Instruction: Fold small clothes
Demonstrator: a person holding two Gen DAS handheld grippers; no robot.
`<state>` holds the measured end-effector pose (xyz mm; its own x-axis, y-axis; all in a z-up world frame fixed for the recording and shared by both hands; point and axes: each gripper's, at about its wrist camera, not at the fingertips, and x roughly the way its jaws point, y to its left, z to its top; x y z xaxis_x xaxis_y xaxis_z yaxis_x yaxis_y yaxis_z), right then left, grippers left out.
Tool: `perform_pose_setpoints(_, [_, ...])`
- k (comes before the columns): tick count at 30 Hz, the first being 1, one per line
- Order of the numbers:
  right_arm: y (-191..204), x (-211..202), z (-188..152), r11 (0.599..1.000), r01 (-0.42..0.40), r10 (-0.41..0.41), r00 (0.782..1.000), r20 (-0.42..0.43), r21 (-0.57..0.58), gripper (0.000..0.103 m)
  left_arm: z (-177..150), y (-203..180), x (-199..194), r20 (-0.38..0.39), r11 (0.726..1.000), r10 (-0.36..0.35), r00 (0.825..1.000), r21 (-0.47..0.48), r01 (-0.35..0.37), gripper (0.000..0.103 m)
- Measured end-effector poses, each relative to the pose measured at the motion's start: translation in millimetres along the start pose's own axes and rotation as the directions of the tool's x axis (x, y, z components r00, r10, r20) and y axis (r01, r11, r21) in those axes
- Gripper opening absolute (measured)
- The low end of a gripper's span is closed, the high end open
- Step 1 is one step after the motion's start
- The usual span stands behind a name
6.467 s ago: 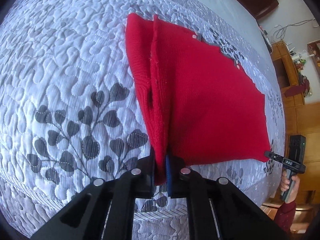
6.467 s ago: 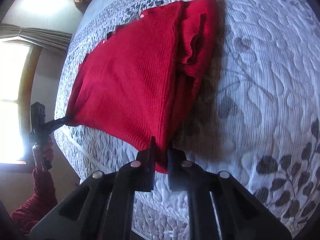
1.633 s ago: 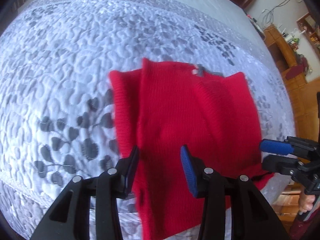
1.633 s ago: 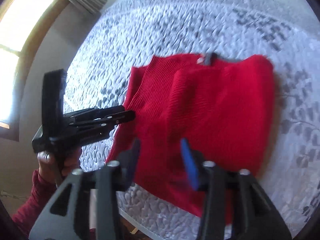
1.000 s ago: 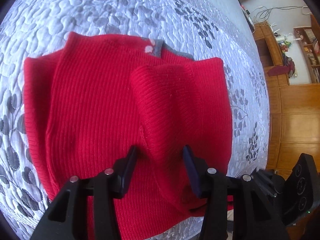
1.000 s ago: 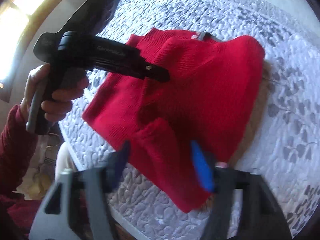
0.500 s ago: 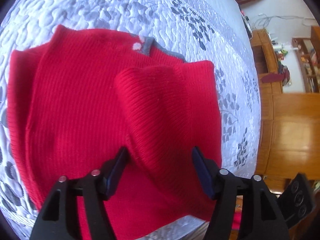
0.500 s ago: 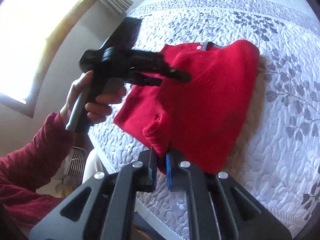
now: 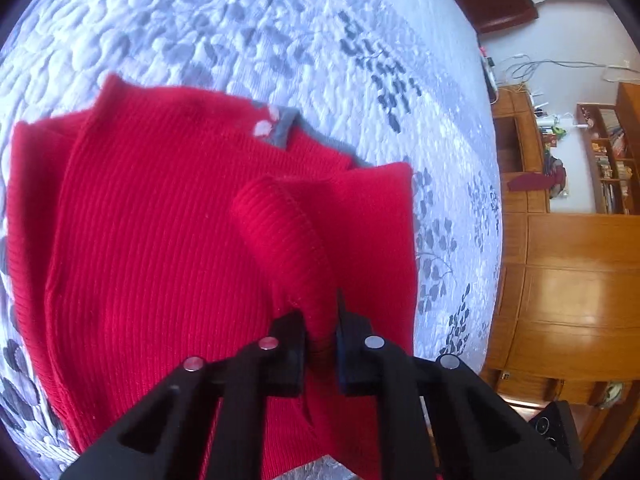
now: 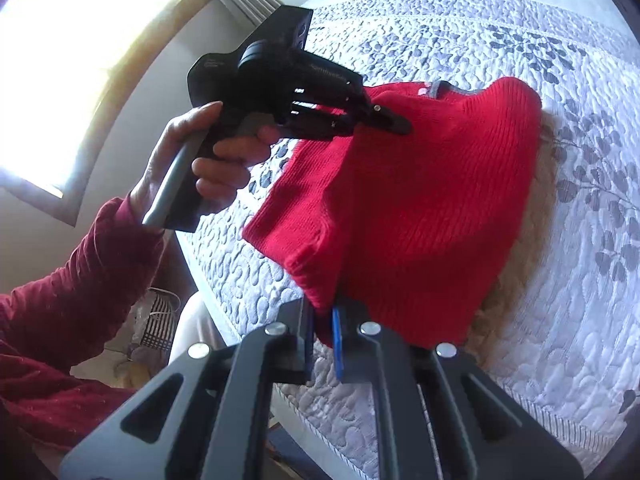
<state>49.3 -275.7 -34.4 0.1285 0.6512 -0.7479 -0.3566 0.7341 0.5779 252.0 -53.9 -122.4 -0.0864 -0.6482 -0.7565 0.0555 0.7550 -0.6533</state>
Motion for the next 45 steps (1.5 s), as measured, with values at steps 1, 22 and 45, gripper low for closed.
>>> perform_pose_setpoints(1, [1,1,0,1.0,-0.001,0.001,1.0,0.001,-0.001,0.006,0,-2,-1,0.006,1.0,-0.002,1.0,0.006,0.002,0.011])
perform_pose_setpoints(22, [62,69,56,0.985,-0.149,0.15,0.989,0.006,-0.082,0.006,16,17,-108,0.246,0.993,-0.03,0.969,0.116,0.001,0.01])
perform_pose_setpoints(45, [50,145,59,0.992,-0.123,0.121,0.988,-0.098,-0.019,0.006,-2,71,-110,0.379,0.982,0.022,0.925,0.165,-0.091,0.01])
